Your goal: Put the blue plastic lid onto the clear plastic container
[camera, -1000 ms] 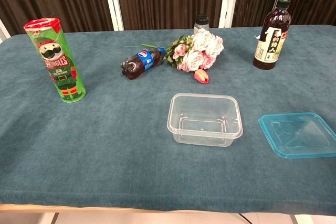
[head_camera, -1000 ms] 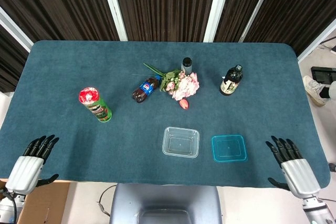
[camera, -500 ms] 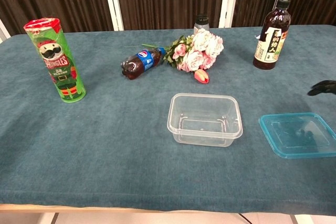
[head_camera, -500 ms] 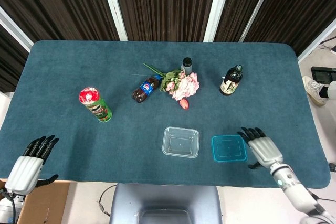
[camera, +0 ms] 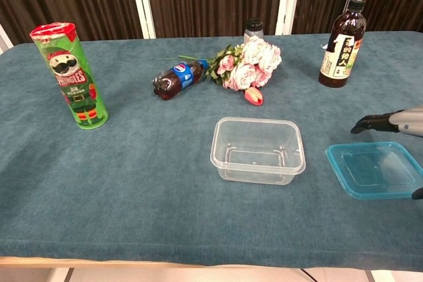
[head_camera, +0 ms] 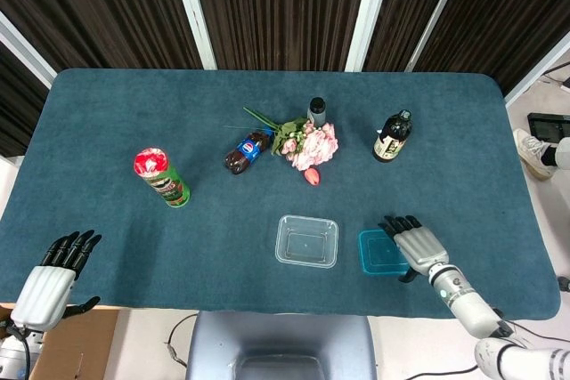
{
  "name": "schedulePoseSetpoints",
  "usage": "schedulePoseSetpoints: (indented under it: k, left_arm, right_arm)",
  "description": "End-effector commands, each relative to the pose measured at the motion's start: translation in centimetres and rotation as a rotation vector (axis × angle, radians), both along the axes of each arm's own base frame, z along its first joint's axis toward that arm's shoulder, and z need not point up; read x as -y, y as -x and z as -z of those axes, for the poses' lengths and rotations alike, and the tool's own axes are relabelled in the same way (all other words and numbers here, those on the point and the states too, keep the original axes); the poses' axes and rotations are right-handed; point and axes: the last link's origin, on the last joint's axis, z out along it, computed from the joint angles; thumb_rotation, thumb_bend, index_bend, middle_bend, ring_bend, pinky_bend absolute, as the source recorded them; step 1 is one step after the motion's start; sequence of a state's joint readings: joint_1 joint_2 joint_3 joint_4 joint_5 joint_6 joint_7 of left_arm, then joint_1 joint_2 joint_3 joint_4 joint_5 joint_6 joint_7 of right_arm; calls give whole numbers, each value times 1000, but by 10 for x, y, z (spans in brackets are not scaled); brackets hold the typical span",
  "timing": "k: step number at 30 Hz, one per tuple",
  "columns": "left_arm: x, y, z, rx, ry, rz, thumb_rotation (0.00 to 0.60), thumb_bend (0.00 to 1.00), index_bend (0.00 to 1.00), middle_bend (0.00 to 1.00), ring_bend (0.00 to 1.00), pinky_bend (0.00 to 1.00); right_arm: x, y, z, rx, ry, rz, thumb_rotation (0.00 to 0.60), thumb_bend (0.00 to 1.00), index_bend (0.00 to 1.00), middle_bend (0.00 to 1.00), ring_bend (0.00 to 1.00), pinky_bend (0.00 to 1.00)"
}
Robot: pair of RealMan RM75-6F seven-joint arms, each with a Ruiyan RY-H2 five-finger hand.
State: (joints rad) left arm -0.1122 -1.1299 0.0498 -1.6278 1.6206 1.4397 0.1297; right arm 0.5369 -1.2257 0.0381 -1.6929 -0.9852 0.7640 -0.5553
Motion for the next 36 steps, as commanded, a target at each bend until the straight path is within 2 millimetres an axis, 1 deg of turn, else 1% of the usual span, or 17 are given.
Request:
schedulePoseSetpoints:
  k: [1, 8, 14, 22, 31, 33, 36]
  left_arm:
    - [0, 0, 0, -1, 1, 1, 600, 453, 0, 57, 29, 110]
    - [-1, 0, 2, -4, 11, 3, 600, 454, 0, 56, 30, 110]
    - [-2, -1, 1, -4, 10, 7, 600, 454, 0, 54, 30, 110]
    - [-1, -1, 0, 0, 9, 13, 600, 454, 0, 54, 30, 110]
    - [-1, -1, 0, 1, 10, 13, 600, 455, 0, 53, 29, 110]
    - [-1, -1, 0, 1, 10, 12, 600, 454, 0, 53, 29, 110]
    - [-1, -1, 0, 1, 10, 12, 600, 453, 0, 53, 29, 110]
  right_arm:
    - [1, -1, 7, -13, -7, -2, 600, 192, 71, 0, 0, 0]
    - [7, -4, 17, -22, 0, 9, 600, 191, 67, 0, 0, 0]
    - [11, -6, 22, -36, -2, 24, 600, 192, 111, 0, 0, 0]
    - [10, -8, 25, -58, 3, 26, 600, 192, 123, 0, 0, 0]
    - [11, -6, 27, -77, 5, 35, 600, 192, 216, 0, 0, 0]
    - [11, -5, 27, -81, 7, 35, 600, 192, 255, 0, 0, 0]
    - [12, -5, 26, -86, 12, 34, 600, 193, 342, 20, 0, 0]
